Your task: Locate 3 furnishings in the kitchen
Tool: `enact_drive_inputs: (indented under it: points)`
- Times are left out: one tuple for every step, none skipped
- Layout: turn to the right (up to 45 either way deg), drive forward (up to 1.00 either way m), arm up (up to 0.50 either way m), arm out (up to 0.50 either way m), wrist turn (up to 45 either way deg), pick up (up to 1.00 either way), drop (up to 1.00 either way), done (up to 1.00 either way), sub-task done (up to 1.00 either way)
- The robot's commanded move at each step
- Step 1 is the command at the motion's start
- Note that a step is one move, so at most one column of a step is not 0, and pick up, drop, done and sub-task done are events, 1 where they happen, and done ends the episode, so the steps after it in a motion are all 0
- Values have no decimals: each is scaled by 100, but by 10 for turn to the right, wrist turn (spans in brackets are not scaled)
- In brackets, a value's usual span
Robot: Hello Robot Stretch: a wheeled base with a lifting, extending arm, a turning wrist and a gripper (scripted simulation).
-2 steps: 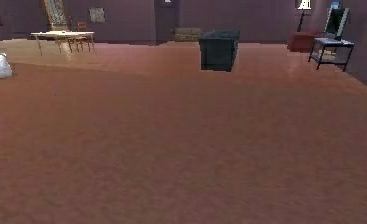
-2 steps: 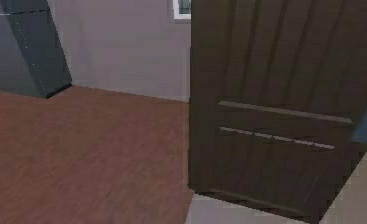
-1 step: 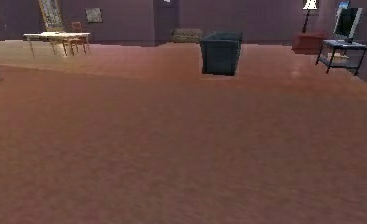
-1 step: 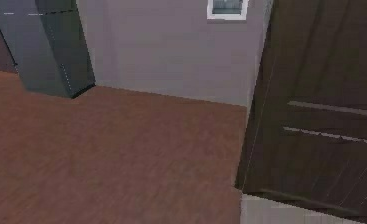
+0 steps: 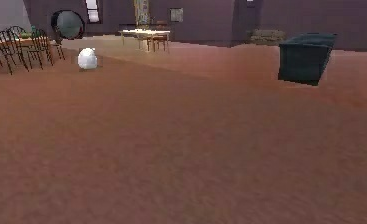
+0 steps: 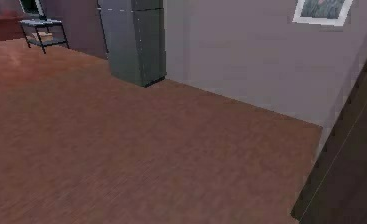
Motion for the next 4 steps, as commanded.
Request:
enact_drive_inputs:
  points:
    - [0,45,0,0,0,0,0,0,0]
    - [-450,0,0,0,0,0,0,0,0]
    - [-30,0,0,0,0,0,0,0,0]
    - [0,100,0,0,0,0,0,0,0]
